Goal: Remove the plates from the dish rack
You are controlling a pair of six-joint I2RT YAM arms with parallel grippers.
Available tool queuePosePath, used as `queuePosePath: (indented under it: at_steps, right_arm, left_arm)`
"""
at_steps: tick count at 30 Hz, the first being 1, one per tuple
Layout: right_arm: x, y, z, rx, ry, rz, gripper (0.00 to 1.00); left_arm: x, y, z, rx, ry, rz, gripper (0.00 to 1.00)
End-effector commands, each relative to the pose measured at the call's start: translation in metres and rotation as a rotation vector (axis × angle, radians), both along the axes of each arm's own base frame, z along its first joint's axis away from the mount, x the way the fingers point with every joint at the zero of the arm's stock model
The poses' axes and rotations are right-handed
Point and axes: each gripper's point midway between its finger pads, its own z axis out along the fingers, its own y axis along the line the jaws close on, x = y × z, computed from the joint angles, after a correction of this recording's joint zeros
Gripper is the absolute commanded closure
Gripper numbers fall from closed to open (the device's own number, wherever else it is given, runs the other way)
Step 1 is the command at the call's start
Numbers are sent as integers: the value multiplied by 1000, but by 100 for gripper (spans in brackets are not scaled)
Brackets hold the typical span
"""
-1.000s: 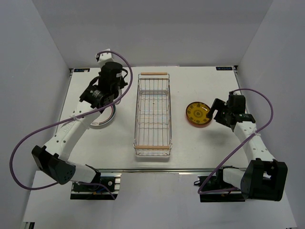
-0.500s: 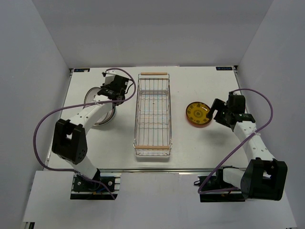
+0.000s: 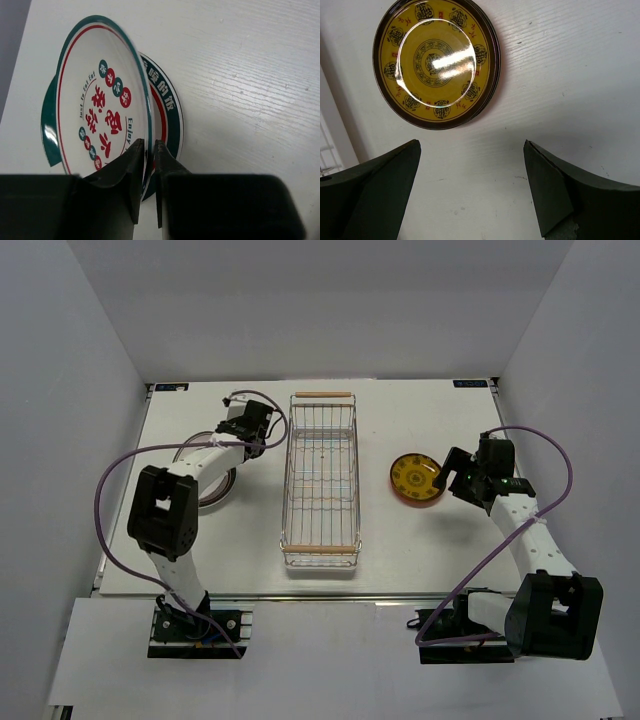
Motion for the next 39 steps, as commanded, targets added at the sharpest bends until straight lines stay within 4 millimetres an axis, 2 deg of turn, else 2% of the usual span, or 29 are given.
queuePosePath:
  at_steps: [1, 2, 7, 8, 14, 20, 21, 22, 24, 25, 28, 31, 32, 35, 39]
  right_arm:
    - [1, -2, 4, -13, -5, 5, 11]
    - [0, -3, 4, -13, -3, 4, 11]
    - [0, -2, 6, -11, -8, 2, 11]
    - [0, -2, 7, -12, -11, 4, 11]
    - [-1, -1, 11, -10, -21, 3, 11]
    - [-2, -7, 18, -35, -40, -23, 11]
    - [-2, -8, 17, -34, -37, -26, 11]
    - [-2, -9, 19, -37, -43, -31, 11]
    - [-3, -9, 20, -41, -46, -35, 11]
    - [-3, -10, 20, -44, -46, -36, 11]
    - [-4, -12, 21, -47, -51, -48, 11]
    - [-4, -12, 25, -51, -66, -54, 11]
    - [-4, -13, 30, -51, -88, -58, 11]
    - [-6, -14, 40, -52, -134, -70, 11]
    - [-11, -16, 48, -50, -180, -90, 11]
  left_arm:
    - [3, 2, 10, -22, -8, 24, 74]
    - [1, 2, 10, -23, -1, 26, 67]
    - [-7, 0, 14, -66, -4, 40, 54]
    - [-9, 0, 20, -77, -19, 43, 47]
    - [-26, 4, 40, -117, -66, 57, 36]
    - [-44, 5, 82, -205, -173, 59, 15]
    - [-45, 3, 88, -226, -188, 51, 9]
    - [-50, 2, 103, -258, -227, 39, 2]
    - [-55, -2, 119, -312, -275, 21, 2]
    - [-64, -1, 134, -345, -331, 6, 2]
    - [-84, -1, 159, -427, -442, -32, 2]
    - [-100, -7, 172, -500, -507, -94, 2]
    - [-113, -7, 178, -526, -538, -115, 2]
    - [-137, -9, 177, -580, -561, -146, 2]
    - [-156, -7, 167, -618, -564, -154, 2]
